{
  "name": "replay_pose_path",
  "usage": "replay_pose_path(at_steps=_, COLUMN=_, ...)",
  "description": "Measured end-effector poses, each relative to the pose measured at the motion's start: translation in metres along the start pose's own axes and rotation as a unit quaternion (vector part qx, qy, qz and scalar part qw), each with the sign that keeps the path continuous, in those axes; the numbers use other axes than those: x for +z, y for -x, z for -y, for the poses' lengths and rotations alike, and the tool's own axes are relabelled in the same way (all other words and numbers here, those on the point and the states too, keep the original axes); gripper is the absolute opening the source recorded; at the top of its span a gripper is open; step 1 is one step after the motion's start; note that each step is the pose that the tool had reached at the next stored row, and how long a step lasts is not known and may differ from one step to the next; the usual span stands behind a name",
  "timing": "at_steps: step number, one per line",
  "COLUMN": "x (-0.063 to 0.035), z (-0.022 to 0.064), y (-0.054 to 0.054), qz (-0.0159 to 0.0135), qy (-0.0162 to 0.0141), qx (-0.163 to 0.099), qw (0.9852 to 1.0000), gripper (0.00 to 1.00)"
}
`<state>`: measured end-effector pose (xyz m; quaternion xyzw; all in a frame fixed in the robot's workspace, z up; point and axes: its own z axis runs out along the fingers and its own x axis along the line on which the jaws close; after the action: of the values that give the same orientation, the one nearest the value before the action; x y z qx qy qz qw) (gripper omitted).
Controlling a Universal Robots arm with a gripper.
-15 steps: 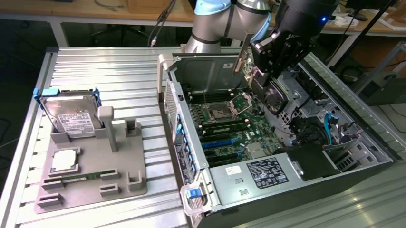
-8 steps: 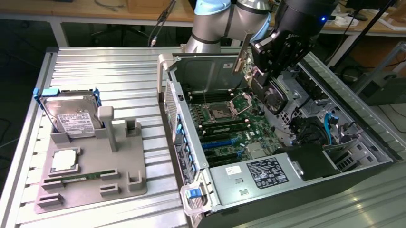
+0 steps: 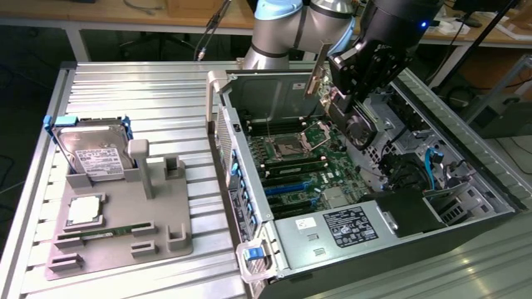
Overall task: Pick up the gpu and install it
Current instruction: 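Insert the gpu into the slot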
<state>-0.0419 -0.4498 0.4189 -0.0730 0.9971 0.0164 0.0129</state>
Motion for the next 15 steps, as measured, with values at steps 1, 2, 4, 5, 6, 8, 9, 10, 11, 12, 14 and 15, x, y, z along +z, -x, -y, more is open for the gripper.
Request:
replay_pose_path(at_steps=1, x=0.0, z=0.0, y=0.0, qz=0.0, qy=0.0, qx=0.0, qw=1.0, gripper=0.27)
replay_pose_path(at_steps=2, x=0.0, z=-0.0001, y=0.0, qz=-0.0001, qy=0.0, qx=-0.001, qw=1.0, gripper=0.27)
replay_pose_path(at_steps=4, x=0.0, z=-0.0003, y=0.0, qz=-0.0001, qy=0.0, qx=-0.001, qw=1.0, gripper=0.27)
replay_pose_path(at_steps=5, x=0.0, z=-0.0004, y=0.0001, qz=-0.0001, qy=0.0, qx=-0.002, qw=1.0, gripper=0.27)
replay_pose_path(at_steps=6, x=0.0, z=-0.0004, y=0.0, qz=-0.0001, qy=0.0001, qx=-0.003, qw=1.0, gripper=0.27)
replay_pose_path(at_steps=8, x=0.0, z=-0.0004, y=0.0, qz=-0.0003, qy=0.0002, qx=-0.008, qw=1.0, gripper=0.27)
replay_pose_path(at_steps=9, x=0.0, z=-0.0004, y=0.0, qz=-0.0003, qy=0.0002, qx=-0.01, qw=0.9999, gripper=0.27)
replay_pose_path(at_steps=10, x=0.0, z=-0.0005, y=0.0, qz=-0.0004, qy=0.0003, qx=-0.012, qw=0.9999, gripper=0.27)
replay_pose_path(at_steps=11, x=0.0, z=-0.0005, y=0.0, qz=-0.0005, qy=0.0004, qx=-0.015, qw=0.9999, gripper=0.27)
replay_pose_path(at_steps=12, x=0.0, z=-0.0005, y=0.0001, qz=-0.0006, qy=0.0005, qx=-0.018, qw=0.9998, gripper=0.27)
replay_pose_path(at_steps=14, x=0.0, z=-0.0005, y=0.0, qz=-0.0008, qy=0.0006, qx=-0.024, qw=0.9997, gripper=0.27)
replay_pose_path(at_steps=15, x=0.0, z=-0.0005, y=0.0, qz=-0.0009, qy=0.0007, qx=-0.028, qw=0.9996, gripper=0.27)
